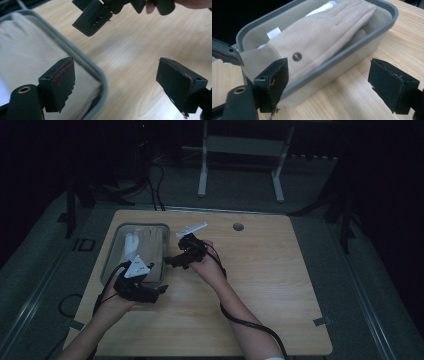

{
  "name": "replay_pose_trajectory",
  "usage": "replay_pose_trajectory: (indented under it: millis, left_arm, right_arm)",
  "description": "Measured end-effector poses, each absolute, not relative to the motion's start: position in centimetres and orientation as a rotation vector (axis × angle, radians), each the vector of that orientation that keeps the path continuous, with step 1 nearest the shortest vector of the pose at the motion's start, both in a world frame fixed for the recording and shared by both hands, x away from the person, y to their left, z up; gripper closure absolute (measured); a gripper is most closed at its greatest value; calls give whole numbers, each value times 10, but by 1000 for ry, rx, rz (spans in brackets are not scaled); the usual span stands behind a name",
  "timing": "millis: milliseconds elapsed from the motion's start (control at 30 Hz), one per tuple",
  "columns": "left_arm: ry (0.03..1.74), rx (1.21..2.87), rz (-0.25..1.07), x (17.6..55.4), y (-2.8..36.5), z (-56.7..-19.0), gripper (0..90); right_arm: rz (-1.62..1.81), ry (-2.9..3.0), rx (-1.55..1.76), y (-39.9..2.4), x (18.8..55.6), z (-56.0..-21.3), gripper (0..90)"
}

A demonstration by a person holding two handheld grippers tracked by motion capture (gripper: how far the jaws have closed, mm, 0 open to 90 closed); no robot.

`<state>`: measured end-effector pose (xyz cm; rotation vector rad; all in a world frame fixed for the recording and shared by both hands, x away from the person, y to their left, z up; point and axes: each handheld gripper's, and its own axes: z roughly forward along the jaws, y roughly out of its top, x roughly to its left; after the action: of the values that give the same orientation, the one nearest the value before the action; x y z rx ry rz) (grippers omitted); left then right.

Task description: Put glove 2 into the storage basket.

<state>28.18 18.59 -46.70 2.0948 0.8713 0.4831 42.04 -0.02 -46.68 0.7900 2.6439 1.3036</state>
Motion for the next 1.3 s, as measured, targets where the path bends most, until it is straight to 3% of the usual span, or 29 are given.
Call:
replay_pose_trajectory:
  millis: [433,1300]
  left_arm:
    - [814,2099,412,278,158,-482,160]
    - [709,2142,258,283,101,-525,160]
  right_arm:
    - [1296,2627,798,-38,404,-476,167]
    - [1301,2590,937,-108,385,-527,162]
